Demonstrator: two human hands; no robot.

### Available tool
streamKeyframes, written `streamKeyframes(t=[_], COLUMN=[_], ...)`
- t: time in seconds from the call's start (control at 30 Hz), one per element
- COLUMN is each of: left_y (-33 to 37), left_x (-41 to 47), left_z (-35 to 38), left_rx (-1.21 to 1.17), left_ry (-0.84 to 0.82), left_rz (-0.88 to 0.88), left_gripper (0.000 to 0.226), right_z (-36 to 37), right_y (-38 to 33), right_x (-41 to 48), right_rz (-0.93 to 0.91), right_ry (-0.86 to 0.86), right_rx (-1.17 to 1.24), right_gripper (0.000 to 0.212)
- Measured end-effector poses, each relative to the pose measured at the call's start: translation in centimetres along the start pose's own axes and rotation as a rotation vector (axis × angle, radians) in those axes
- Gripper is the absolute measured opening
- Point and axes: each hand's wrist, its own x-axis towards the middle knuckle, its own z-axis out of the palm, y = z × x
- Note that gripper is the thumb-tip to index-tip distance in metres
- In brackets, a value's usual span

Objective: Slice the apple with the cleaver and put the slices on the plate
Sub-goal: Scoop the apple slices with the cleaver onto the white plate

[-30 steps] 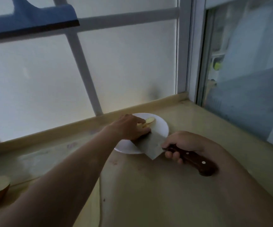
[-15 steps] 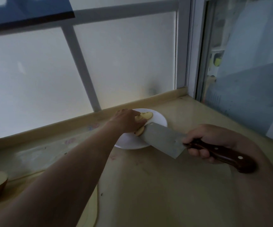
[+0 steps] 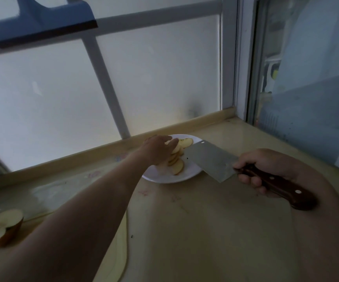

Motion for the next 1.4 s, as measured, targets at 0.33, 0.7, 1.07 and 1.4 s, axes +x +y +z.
streamKeyframes(t=[0.33,0.7,1.07,1.4], left_y=[1.4,2.5,2.4,0.2], left_x=[-0.7,-1.0,-0.9,-2.8], left_z=[-1.0,-1.5,-2.3,-4.5], left_rx=[-0.515,-0.516,-0.898,-0.871], left_ry=[0.223,0.389,0.199,0.284], left_rz=[-0.044,-0.218,-0.224,-0.209], left_gripper=[0.036,0.049,0.037,0.015], right_z=[0.5,0.8,1.0,1.5], right_y=[0.0,0.3,0.4,0.5], right_x=[0.6,1.1,1.6,1.3], right_rz=[-0.027,-0.057,-0.065,-0.091], right_ry=[-0.013,-0.050,-0.042,-0.048], right_rx=[0.053,0.048,0.054,0.026], right_gripper=[0.027,0.027,0.024,0.028])
